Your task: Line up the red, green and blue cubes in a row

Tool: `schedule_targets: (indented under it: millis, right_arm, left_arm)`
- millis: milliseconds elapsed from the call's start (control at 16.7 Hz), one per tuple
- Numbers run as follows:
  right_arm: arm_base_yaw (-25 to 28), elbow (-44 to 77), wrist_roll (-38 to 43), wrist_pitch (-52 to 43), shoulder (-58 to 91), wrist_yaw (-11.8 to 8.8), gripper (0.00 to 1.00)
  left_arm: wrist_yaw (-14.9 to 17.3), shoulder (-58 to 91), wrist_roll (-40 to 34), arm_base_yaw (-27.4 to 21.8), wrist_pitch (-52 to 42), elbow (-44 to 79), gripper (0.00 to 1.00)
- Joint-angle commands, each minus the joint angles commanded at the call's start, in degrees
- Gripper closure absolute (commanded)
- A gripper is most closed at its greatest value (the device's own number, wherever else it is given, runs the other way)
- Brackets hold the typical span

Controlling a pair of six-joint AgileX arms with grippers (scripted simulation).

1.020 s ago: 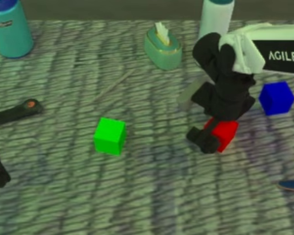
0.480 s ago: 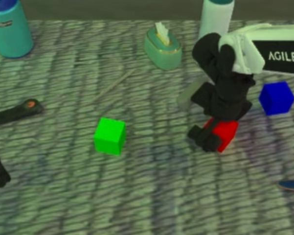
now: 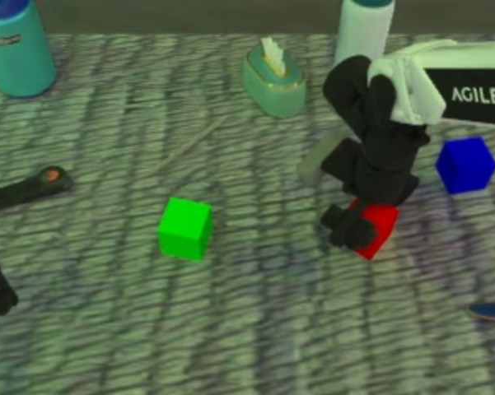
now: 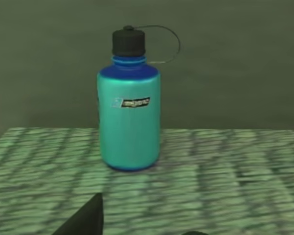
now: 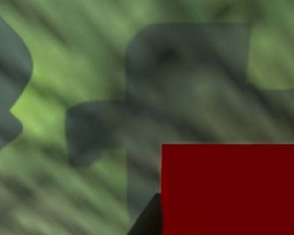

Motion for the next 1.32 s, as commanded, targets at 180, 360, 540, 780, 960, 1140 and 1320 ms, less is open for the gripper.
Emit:
schedule_targets:
  millis: [180, 360, 540, 780, 960, 1140, 1320]
  right_arm:
    - [0.0, 0.0, 0.0, 0.0, 0.0, 0.0, 1.0]
    - [0.0, 0.0, 0.0, 0.0, 0.0, 0.0, 1.0]
    - [0.1, 1.1, 0.2, -1.6, -1.7, -0.5, 1.0]
    - [0.3, 5.8, 0.2, -9.2, -3.9, -0.5, 1.0]
    - [0.4, 8.9, 0.2, -13.9, -5.8, -0.5, 1.0]
    - [0.4, 9.2, 0.2, -14.3, -6.1, -0.5, 1.0]
    - [1.0, 10.0, -0.1, -14.7, -5.2, -0.5, 1.0]
  left_arm:
    - [0.0, 0.0, 0.0, 0.0, 0.0, 0.0, 0.0]
    - [0.0, 0.0, 0.0, 0.0, 0.0, 0.0, 0.0]
    - [0.0, 0.0, 0.0, 0.0, 0.0, 0.0, 0.0]
    - [0.0, 0.0, 0.0, 0.0, 0.0, 0.0, 0.0]
    - [0.0, 0.0, 0.0, 0.0, 0.0, 0.0, 0.0]
    - [0.0, 0.0, 0.0, 0.0, 0.0, 0.0, 0.0]
    - [0.0, 0.0, 0.0, 0.0, 0.0, 0.0, 0.0]
